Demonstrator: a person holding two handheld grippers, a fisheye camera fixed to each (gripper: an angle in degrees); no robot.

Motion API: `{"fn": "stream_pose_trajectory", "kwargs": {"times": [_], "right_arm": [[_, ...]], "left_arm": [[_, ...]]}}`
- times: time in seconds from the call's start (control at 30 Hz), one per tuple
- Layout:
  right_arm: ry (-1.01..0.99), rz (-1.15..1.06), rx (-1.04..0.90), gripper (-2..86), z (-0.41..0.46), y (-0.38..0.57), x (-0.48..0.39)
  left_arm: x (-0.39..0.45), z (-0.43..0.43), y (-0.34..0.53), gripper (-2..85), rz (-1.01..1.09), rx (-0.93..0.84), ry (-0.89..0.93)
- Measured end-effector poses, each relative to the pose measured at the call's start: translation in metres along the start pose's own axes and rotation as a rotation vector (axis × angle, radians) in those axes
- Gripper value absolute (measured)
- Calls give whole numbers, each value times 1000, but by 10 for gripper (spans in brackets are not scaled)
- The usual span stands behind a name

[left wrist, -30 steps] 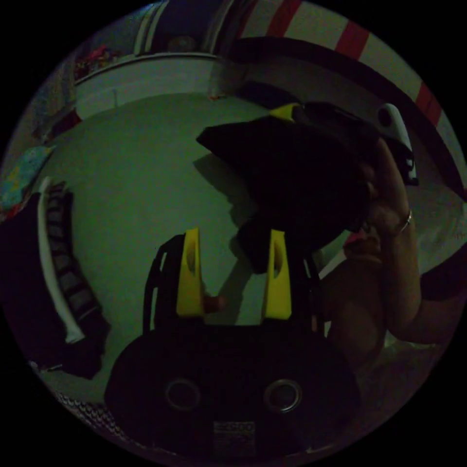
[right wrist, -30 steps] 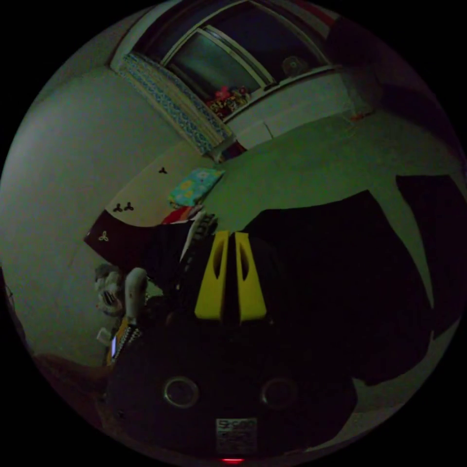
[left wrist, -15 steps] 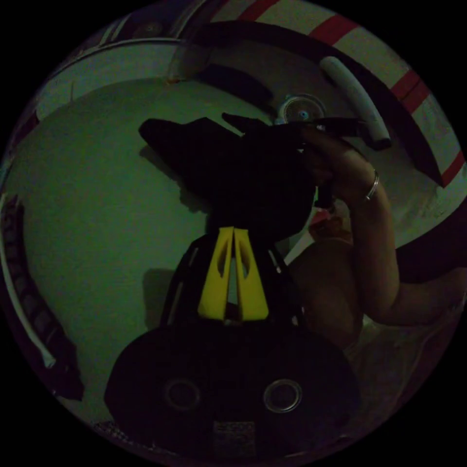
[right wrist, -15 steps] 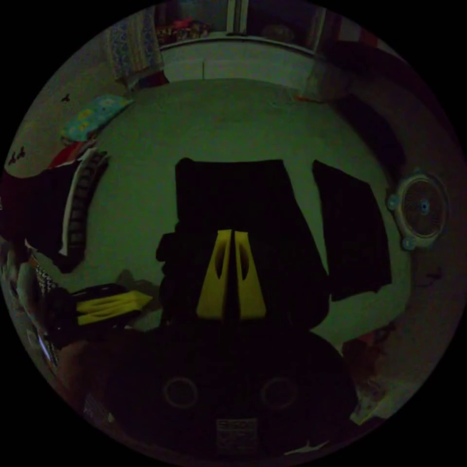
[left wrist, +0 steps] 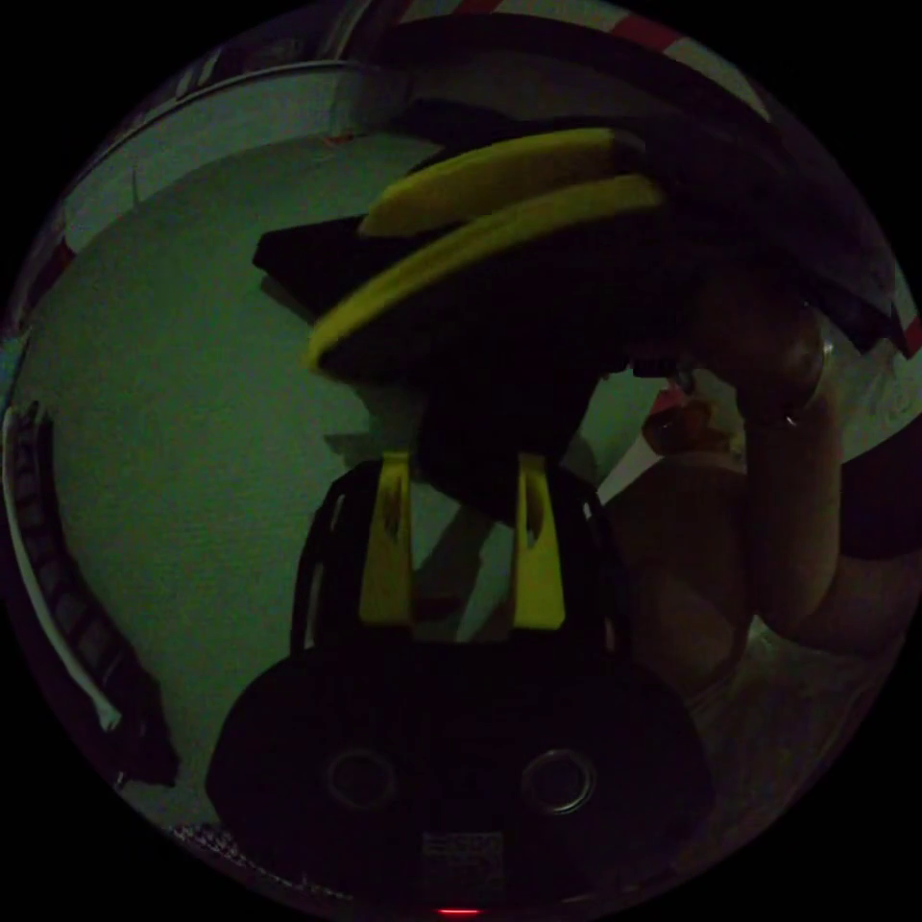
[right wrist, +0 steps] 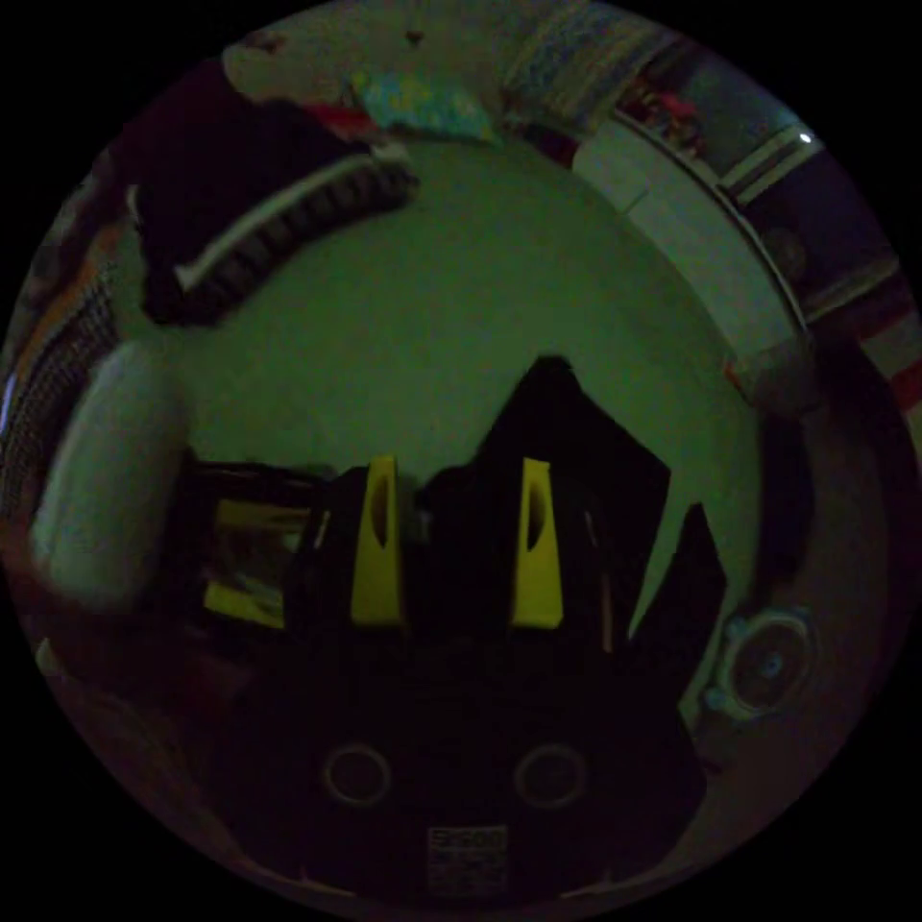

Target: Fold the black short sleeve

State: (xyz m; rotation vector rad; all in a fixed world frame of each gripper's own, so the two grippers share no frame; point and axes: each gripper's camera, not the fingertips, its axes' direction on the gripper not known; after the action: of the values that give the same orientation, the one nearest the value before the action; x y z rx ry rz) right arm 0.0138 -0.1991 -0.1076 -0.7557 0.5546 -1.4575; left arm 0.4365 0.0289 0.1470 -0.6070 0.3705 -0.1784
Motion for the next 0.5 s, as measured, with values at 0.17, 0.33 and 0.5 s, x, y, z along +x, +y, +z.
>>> {"fn": "stream_pose_trajectory", "kwargs": {"times": [0.17, 0.33, 0.5], "right_arm": [[42, 98, -63, 31, 7, -1, 9], [-96, 285, 147, -4, -24, 24, 40], [-421, 490, 474, -14, -50, 58, 83]], "left_arm": [[-4, -9, 12, 133, -15, -27, -50], [-14, -43, 33, 30, -37, 57, 6], [-30, -88, 60, 20, -48, 139, 83]]}}
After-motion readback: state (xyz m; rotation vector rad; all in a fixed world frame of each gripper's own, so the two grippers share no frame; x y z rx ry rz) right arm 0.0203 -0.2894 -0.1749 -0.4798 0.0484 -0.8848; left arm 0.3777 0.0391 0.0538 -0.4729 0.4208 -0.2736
